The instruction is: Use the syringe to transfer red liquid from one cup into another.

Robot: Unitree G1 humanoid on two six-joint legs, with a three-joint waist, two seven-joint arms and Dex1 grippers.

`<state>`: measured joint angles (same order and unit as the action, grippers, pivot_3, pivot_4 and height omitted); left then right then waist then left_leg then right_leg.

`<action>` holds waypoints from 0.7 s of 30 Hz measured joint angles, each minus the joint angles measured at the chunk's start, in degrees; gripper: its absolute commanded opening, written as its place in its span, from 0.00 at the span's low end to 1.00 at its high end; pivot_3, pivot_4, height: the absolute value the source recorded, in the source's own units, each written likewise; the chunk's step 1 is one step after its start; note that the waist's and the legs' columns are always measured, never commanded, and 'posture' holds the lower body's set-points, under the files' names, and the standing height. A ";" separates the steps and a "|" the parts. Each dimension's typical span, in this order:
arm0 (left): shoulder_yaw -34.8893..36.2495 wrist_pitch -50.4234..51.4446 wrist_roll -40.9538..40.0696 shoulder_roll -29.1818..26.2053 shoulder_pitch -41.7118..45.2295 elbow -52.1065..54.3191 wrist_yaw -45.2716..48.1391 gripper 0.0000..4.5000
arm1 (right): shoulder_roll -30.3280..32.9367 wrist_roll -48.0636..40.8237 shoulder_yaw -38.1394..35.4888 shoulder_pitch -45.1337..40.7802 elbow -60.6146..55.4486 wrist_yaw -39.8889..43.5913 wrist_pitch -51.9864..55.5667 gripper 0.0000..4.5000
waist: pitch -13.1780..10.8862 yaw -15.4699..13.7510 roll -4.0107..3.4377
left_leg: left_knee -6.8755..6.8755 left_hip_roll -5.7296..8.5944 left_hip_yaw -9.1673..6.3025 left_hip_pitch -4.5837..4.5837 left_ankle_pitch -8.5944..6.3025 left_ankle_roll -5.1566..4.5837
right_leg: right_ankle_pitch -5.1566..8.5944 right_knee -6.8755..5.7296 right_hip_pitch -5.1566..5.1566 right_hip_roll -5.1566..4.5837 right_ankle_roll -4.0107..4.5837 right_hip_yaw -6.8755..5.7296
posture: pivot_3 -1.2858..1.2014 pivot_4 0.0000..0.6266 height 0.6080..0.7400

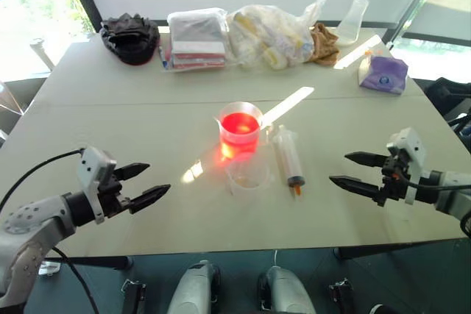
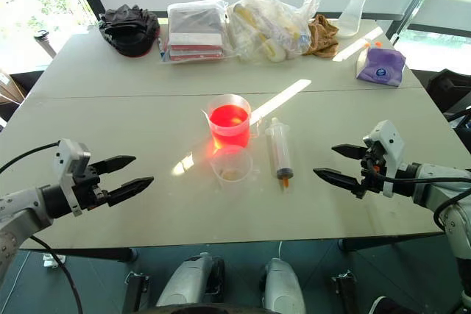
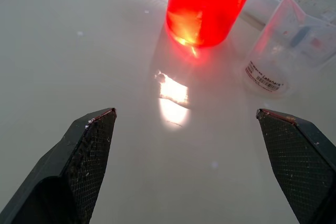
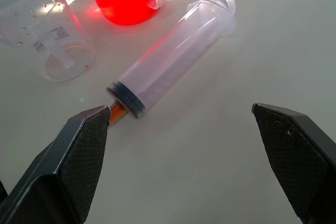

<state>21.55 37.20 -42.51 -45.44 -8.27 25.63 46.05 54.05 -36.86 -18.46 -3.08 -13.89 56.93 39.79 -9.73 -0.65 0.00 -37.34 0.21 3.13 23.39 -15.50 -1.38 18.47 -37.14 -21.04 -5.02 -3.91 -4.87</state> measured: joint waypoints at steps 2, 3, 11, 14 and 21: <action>0.04 0.04 -0.05 -0.43 0.10 -0.03 0.28 1.00 | 0.40 0.02 0.00 -0.59 0.15 0.28 0.13 1.00 | 0.00 0.02 0.00 | 0.01 0.00 0.00 0.00 0.00 0.00 | 0.00 0.01 0.00 0.00 0.00 0.00 | 0.52 0.24 1.00; 0.04 0.25 -0.26 -0.71 0.10 -0.03 0.52 1.00 | 0.44 0.02 0.02 -0.79 0.15 0.39 0.35 1.00 | 0.00 0.01 0.00 | 0.01 0.00 0.00 0.00 0.00 0.00 | 0.00 0.01 0.00 0.00 0.00 0.00 | 0.52 0.24 1.00; 0.05 0.24 -0.03 -1.74 -0.18 0.00 1.94 1.00 | 1.01 0.65 1.78 -2.99 0.15 -0.90 3.53 1.00 | 0.00 0.05 -0.01 | 0.00 0.00 0.00 0.00 0.00 0.00 | 0.00 0.00 0.00 0.00 0.00 0.00 | 0.52 0.24 1.00; 0.05 0.25 -0.04 -1.73 -0.13 0.00 2.15 1.00 | 1.16 0.56 2.35 -4.55 0.14 -1.87 6.31 1.00 | -0.01 0.03 -0.01 | 0.01 0.00 0.00 0.01 0.00 0.01 | 0.00 0.00 -0.01 0.00 0.00 0.00 | 0.52 0.24 1.00; -0.09 0.98 -0.10 -1.61 0.70 0.00 1.46 1.00 | 1.62 1.20 3.93 -6.98 0.13 -2.81 8.70 1.00 | -0.01 0.06 -0.01 | 0.00 0.00 0.00 0.00 0.00 0.01 | 0.00 0.00 -0.01 0.00 0.00 0.00 | 0.52 0.24 1.00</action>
<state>21.46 38.18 -42.61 -47.05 -7.57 25.63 47.52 55.67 -35.66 -14.53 -10.06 -13.76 54.12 48.49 -9.74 -0.60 -0.01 -37.33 0.21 3.13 23.39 -15.50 -1.37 18.47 -37.14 -21.05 -5.02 -3.92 -4.87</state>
